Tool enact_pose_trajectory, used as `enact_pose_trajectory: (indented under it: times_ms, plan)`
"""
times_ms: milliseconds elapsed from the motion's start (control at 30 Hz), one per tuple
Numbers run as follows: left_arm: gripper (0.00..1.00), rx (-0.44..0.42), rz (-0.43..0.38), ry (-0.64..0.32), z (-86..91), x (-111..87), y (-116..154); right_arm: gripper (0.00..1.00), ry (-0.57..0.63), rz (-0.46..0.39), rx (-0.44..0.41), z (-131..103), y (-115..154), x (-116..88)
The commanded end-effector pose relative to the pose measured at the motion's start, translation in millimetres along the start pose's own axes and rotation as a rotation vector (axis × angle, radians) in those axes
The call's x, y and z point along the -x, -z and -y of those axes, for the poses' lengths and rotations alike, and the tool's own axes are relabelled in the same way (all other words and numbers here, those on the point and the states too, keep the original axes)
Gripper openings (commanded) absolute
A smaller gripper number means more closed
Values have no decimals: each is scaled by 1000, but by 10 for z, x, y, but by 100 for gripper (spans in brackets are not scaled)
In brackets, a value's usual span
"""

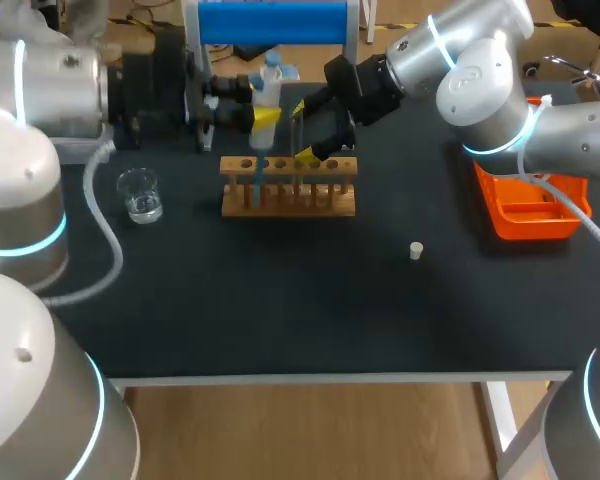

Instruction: Invert the test tube, pick up the pipette, mount the tip to pipette, aspirate from beaker and dispense into the tube, eject the tip, return the pipette, and cap with the stopper.

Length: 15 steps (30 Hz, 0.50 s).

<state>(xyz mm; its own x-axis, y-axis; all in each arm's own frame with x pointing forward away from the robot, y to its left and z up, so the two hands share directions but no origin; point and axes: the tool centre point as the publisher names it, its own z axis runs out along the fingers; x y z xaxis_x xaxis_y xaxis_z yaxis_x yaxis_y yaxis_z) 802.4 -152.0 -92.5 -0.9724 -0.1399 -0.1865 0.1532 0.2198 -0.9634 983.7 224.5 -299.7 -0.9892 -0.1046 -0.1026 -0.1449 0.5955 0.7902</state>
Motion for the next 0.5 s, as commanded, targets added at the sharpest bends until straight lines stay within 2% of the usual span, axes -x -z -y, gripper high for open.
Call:
enact_pose_trajectory:
  times_ms: [33,167,500]
  plan:
    - [0,-85,-16,-10,-171,-24,-155,100,0,-1,-3,-4,7,2]
    - [0,-68,-38,8,-258,-19,-227,100,0,-1,-3,-4,7,2]
    - [0,-66,8,7,-299,14,-226,100,0,-1,-3,-4,7,2]
